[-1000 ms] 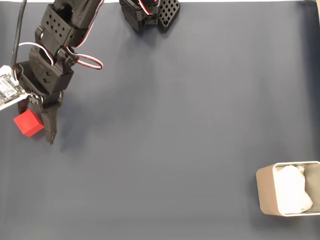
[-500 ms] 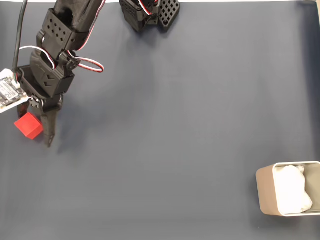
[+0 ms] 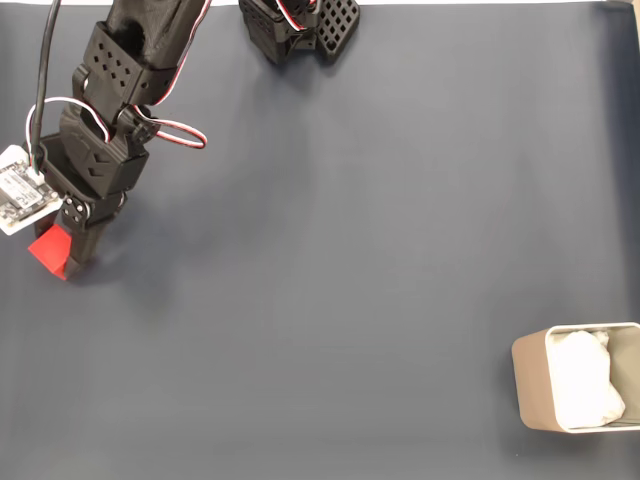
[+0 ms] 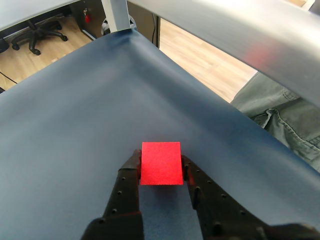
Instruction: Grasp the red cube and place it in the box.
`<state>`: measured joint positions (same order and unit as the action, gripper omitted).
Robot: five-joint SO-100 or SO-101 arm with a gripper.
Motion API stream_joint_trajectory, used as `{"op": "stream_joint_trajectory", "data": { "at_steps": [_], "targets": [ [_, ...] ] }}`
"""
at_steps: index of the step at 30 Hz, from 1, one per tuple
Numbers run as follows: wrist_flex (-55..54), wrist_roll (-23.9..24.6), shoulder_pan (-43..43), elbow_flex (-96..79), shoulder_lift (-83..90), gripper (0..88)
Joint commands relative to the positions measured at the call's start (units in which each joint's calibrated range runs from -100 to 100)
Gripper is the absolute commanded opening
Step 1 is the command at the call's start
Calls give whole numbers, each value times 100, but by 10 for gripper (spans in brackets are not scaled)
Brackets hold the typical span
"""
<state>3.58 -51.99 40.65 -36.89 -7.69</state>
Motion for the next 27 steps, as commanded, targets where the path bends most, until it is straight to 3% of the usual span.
{"op": "stream_joint_trajectory", "data": {
  "at_steps": [1,8,27],
  "targets": [
    [-71,-68,-60,240,84,64],
    [-38,-83,-67,240,145,17],
    [290,-15,-195,340,491,14]
  ]
}}
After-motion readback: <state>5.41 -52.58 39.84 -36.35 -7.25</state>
